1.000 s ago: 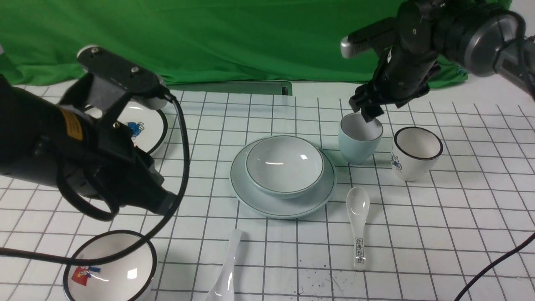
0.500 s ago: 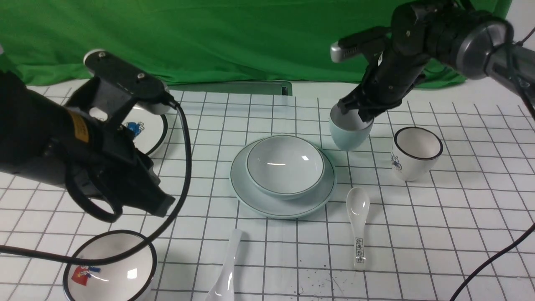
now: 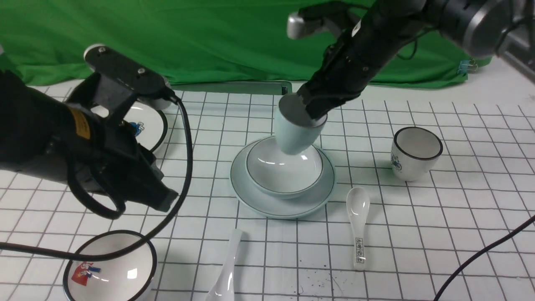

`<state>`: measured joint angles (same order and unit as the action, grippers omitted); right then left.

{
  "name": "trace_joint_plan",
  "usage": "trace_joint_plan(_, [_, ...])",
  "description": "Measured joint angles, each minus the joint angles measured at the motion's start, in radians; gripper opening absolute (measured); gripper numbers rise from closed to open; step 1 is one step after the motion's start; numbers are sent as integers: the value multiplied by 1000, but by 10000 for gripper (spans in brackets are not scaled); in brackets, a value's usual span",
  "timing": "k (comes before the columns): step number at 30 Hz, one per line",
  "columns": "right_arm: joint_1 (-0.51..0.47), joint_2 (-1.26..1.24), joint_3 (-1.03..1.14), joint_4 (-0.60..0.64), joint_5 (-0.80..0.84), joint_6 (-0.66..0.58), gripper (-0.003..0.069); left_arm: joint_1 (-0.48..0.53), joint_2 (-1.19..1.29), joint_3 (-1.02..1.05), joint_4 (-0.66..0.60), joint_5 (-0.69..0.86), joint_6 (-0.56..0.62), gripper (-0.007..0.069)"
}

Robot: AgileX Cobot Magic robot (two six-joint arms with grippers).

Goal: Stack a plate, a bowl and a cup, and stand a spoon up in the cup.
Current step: Use the right arm to put the blue teacup into the blue rice bowl in the middle

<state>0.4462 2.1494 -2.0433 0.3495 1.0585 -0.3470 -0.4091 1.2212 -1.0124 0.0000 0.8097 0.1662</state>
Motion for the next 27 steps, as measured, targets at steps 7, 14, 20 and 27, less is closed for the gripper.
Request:
trace_joint_plan(7, [29, 76, 1, -18, -31, 21, 90, 0, 0, 0, 0, 1, -2, -29])
trace_joint_plan(14, [30, 97, 2, -101, -41, 80, 90, 0, 0, 0, 0, -6, -27, -29])
trace_joint_plan(20, [30, 95, 2, -131, -35, 94, 232, 0, 10, 0, -14, -18, -69, -6])
trace_joint_plan(27, [30, 33, 2, -142, 0, 90, 440, -26, 78, 0, -149, -15, -18, 153])
